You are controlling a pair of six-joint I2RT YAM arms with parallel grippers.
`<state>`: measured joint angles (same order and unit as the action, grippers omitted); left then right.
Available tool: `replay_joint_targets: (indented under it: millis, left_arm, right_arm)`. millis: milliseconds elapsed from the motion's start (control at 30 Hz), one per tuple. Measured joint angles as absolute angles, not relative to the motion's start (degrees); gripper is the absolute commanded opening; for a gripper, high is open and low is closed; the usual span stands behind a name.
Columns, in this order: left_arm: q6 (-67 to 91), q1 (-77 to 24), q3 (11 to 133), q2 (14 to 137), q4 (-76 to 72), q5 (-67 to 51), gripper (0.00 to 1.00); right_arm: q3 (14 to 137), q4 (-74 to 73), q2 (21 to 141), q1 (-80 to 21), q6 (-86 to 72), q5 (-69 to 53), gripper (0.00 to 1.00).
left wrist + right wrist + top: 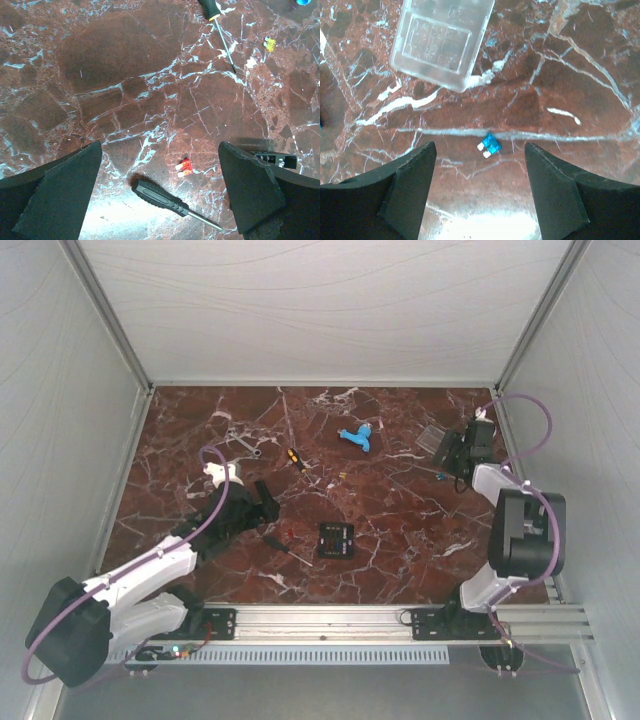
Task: Snap on the fuse box
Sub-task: Place the fuse box base at the center of the board, then pick up the fuse from the center of the board.
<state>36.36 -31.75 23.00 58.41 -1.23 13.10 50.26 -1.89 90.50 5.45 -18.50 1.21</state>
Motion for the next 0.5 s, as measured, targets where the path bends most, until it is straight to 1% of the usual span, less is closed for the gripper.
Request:
replay_joint_targets:
  millis: [167,267,333,500]
  left_arm:
    - [36.18,-31.75,22.79,58.24,-1.37,13.26,1.0]
    - [36.18,-31.75,22.79,58.24,-1.74,13.21,1.0]
    - [36.18,-31.75,22.79,58.28,-1.74,13.13,1.0]
    - [36.16,-31.75,22.79,58.5,-1.72,13.08,1.0]
  right_arm:
    - [56.49,-3.07,97.6,7.29,-18.31,-1.43,0.66]
    - [60.31,-4.34,101.32,7.81,-17.63,-3.55,0.59]
    - [62.67,-5.28,103.77,7.92,-17.21,-5.39,0.56]
    - [63.96,-8.38,106.59,7.94,-16.8,-8.69,0.55]
